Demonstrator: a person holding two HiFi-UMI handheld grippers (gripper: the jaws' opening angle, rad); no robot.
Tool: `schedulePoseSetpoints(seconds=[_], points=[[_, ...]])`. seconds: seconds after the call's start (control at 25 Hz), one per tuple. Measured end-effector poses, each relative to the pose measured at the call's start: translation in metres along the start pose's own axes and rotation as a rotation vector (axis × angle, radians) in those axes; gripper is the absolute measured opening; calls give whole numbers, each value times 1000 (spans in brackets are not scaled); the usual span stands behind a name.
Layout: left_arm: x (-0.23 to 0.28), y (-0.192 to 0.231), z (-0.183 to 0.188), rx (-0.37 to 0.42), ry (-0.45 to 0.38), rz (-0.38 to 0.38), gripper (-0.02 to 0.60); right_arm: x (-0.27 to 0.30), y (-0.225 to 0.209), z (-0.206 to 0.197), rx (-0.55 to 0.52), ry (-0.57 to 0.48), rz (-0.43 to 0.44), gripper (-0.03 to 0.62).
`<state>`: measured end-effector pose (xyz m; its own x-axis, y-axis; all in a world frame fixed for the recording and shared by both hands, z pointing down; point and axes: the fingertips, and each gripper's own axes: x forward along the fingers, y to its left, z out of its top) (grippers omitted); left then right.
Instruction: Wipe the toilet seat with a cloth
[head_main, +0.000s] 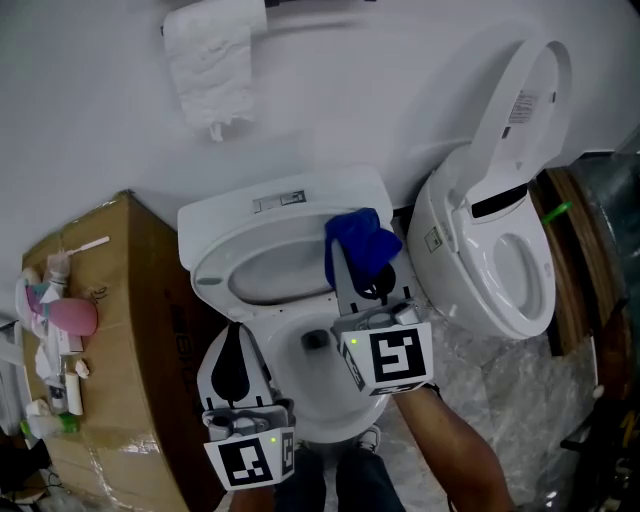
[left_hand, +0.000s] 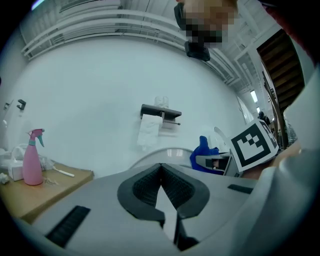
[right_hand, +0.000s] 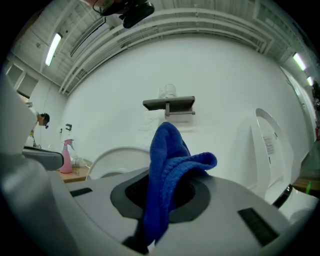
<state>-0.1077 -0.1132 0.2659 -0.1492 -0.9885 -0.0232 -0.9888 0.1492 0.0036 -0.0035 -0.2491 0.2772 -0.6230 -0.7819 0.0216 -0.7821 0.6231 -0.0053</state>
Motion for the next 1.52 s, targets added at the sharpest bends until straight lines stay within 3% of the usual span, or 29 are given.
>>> schedulePoseSetpoints(seconds=[0.24, 0.44, 0.56, 0.88, 1.04, 1.32, 1.52], points=[[8, -23, -8, 9, 4, -12, 15, -9, -33, -19, 302, -31, 19, 64], [14, -35, -18, 22, -8, -17, 15, -17, -61, -47, 622, -112, 4, 64], [14, -40, -32, 29, -2, -24, 15, -23, -71, -63, 741, -164, 3, 64], [3, -39, -86, 43, 48, -25, 15, -29, -81, -77, 910, -305, 26, 64], [-2, -37, -109, 40, 70, -23, 15, -35, -92, -91, 956, -327, -10, 64], [1, -44, -129, 41, 81, -37, 15, -38, -100, -145, 1056, -293, -67, 64], [4, -45, -153, 35, 85, -50, 15, -39, -102, -182, 1020, -277, -109, 64]])
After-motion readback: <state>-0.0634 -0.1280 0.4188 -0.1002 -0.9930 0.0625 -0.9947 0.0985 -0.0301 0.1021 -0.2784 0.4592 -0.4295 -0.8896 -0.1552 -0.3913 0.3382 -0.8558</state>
